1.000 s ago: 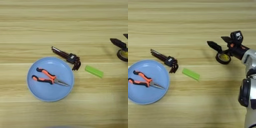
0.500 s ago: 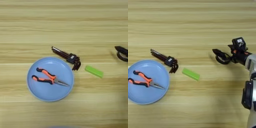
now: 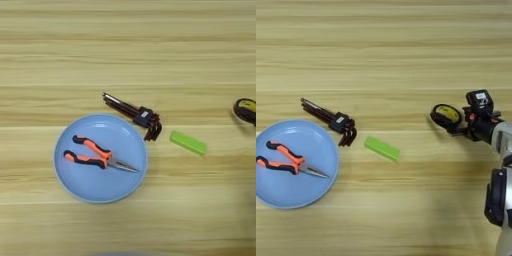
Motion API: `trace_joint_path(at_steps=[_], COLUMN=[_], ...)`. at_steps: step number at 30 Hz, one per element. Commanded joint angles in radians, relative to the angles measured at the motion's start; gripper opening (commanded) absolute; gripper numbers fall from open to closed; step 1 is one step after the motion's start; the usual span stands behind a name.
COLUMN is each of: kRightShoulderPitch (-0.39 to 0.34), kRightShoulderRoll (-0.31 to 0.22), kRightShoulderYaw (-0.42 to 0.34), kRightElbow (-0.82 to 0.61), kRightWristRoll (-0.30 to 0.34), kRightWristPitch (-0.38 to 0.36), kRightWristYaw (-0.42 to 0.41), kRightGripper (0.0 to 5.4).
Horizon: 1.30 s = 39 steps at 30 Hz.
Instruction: Move the objects on the table
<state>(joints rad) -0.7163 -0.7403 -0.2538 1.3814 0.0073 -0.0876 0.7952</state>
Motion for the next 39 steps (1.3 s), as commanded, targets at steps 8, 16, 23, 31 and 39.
trace_joint_path(at_steps=[8,16,23,31,39], kRightShoulderPitch=[-0.044,-0.041,-0.042,-0.054,-0.074], kRightShoulderRoll=[-0.052,-0.037,-0.019,0.005,0.03], kRightShoulderYaw=[-0.003,0.006,0.021,0.037,0.039], kRightElbow=[-0.042,-0.04,-0.04,-0.044,-0.049], kRightWristRoll=[-0.018,-0.034,-0.053,-0.067,-0.063], kRightWristPitch=[0.007,0.013,0.011,-0.006,-0.017], kRightWristYaw=[-0.066,-0.098,-0.125,-0.131,-0.128], kRightGripper=[5.38,5.38,5.38,5.38,5.38])
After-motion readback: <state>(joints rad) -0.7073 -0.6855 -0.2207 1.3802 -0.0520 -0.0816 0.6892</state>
